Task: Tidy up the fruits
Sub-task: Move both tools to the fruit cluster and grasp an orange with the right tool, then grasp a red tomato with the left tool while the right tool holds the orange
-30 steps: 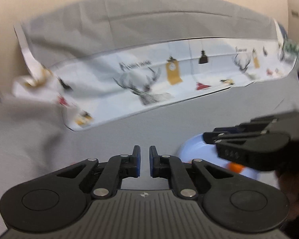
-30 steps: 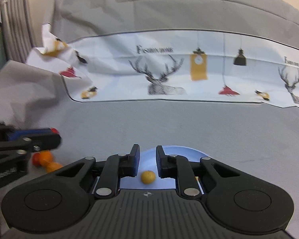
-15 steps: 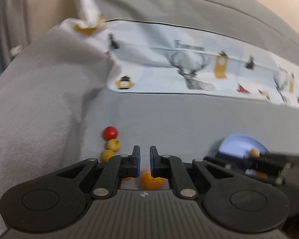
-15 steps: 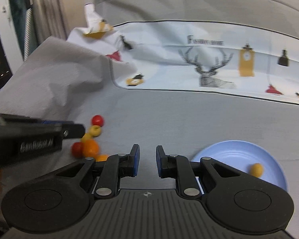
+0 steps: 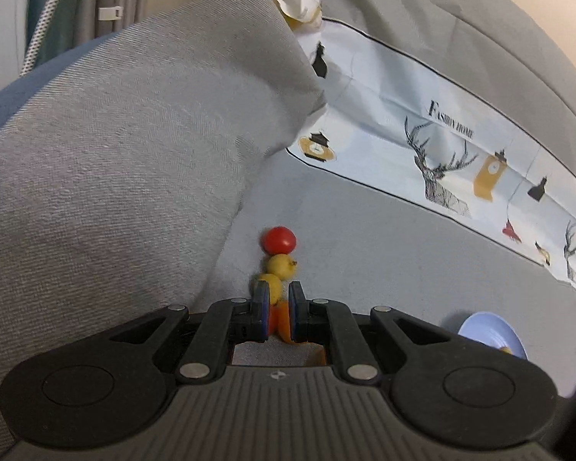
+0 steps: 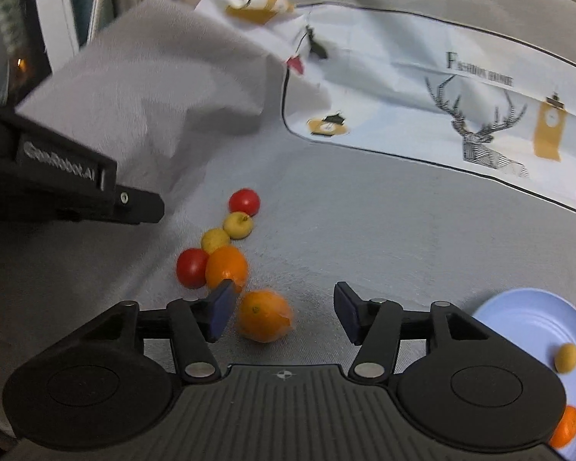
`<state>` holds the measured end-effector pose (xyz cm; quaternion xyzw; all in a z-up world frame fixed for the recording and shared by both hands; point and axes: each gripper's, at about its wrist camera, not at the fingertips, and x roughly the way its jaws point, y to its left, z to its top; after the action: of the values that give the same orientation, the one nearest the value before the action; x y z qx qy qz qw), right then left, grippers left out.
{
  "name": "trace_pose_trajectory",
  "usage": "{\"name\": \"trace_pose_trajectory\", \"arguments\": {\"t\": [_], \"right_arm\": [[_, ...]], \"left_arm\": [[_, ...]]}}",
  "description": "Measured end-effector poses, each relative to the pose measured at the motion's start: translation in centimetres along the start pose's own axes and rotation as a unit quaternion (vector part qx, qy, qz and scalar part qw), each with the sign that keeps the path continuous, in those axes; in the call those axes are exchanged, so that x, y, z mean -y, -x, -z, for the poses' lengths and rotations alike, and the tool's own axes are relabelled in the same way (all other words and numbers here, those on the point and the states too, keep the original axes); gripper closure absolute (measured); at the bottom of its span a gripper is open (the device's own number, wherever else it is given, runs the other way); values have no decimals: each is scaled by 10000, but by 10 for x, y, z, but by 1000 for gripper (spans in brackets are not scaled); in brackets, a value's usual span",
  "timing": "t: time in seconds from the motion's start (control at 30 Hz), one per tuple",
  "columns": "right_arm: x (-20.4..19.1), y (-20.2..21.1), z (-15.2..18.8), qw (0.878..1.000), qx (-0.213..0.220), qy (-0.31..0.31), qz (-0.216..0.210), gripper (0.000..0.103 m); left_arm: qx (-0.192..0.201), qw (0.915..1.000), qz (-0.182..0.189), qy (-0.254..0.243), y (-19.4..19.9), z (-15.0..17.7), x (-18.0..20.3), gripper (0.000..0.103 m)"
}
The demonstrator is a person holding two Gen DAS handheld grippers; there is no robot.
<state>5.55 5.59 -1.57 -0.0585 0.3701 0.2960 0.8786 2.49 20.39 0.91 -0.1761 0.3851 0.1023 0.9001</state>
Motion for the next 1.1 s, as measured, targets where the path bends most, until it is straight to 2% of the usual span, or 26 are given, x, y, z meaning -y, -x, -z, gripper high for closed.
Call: {"name": "trace_pose_trajectory", "arguments": {"t": [0.2, 0.23, 0.27, 0.43, 0.57, 0.73, 0.8, 0.87, 0.9, 0.97, 1.1], "right_arm": [[-4, -30, 4, 9983, -532, 158, -178, 47], [-3, -31, 6, 9981, -565, 146, -218, 51], [-2, -32, 6, 9978, -600, 125, -246, 64], [2, -20, 10, 9987, -450, 154, -159, 65], [12, 9, 15, 9993, -330, -10, -192, 65], [20, 52, 43, 9994, -237, 70, -226, 64], [24, 65, 57, 9996, -165, 5, -223, 64], [22, 67, 64, 9995, -294, 15, -151, 65], [20, 69, 65, 9996, -230, 71, -168, 65], [18, 69, 67, 9994, -234, 180, -201, 64], [19, 56, 67, 9988, -431, 171, -146, 64]], "left_arm": [[-39, 9998, 50, -190, -5, 3, 7, 93], [-43, 9998, 48, -204, -6, 3, 8, 93], [-54, 9998, 52, -206, -7, 3, 9, 93], [-172, 9997, 61, -152, -13, 3, 8, 93], [-334, 9991, 82, -236, -20, 5, 11, 92], [-361, 9977, -236, -524, -26, 8, 17, 90], [-375, 9947, -640, -717, -31, 9, 21, 90], [-493, 9904, -911, -913, -39, 12, 24, 90], [-563, 9894, -935, -958, -43, 13, 25, 89], [-668, 9882, -943, -1004, -49, 15, 26, 78], [-701, 9865, -985, -1103, -57, 15, 28, 71]]}}
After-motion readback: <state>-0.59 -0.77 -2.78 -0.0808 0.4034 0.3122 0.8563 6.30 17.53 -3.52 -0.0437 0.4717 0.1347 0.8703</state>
